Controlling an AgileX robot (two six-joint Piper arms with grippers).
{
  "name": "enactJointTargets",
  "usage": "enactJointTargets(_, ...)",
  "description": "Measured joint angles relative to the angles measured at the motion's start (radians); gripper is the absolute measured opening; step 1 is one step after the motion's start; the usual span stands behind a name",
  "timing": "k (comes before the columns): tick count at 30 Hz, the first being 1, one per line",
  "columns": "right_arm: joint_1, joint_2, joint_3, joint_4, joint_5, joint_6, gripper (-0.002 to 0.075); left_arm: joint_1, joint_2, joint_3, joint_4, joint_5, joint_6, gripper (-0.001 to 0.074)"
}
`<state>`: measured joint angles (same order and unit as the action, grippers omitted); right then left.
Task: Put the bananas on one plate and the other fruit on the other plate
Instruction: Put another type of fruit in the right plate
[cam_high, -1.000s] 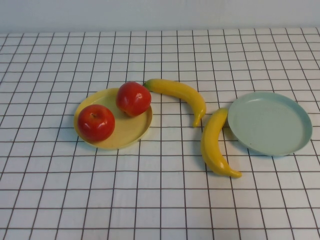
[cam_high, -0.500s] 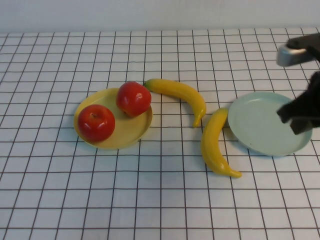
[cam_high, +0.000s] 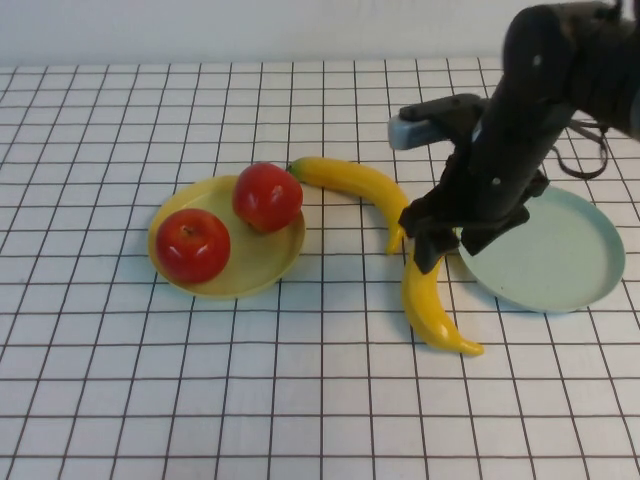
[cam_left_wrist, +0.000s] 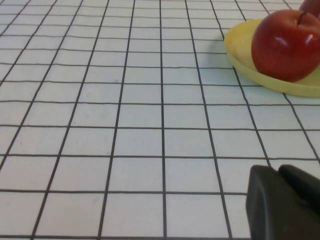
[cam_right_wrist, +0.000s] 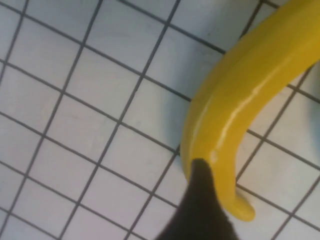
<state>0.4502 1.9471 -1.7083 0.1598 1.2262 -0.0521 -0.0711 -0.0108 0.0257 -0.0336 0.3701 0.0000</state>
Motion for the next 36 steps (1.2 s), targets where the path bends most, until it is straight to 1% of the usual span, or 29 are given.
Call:
enactJointTargets(2,0.037,0.029,-0.004,-0.039,0.000,0.005,0.0504,0.000,0.000,0.000,0.000,0.000,0.000,-0.0002)
enactJointTargets(4,0.051,0.054,-0.006,-0.043,0.000,0.016,0.0530,0.000,0.000,0.000,0.000,0.000,0.000,-0.0002)
enactJointTargets(15,0.058,0.149,-0.010,-0.035,-0.002,0.052,0.0545,0.000,0.000,0.000,0.000,0.000,0.000,-0.0002)
enactJointTargets(18,0.058,0.162,-0.012,-0.033,-0.014,0.052,0.0521,0.000,0.000,0.000,0.000,0.000,0.000,-0.0002)
enactJointTargets(21,0.058,0.175,-0.012,-0.029,-0.030,0.052,0.0460,0.000,0.000,0.000,0.000,0.000,0.000,-0.0002)
enactJointTargets(25,0.058,0.182,-0.012,-0.029,-0.038,0.052,0.0310,0.000,0.000,0.000,0.000,0.000,0.000,-0.0002)
enactJointTargets(32,0.058,0.177,-0.064,-0.063,-0.014,0.052,0.0310,0.000,0.000,0.000,0.000,0.000,0.000,-0.0002)
enactJointTargets(36,0.058,0.117,-0.103,-0.101,-0.010,0.052,0.0310,0.000,0.000,0.000,0.000,0.000,0.000,-0.0002)
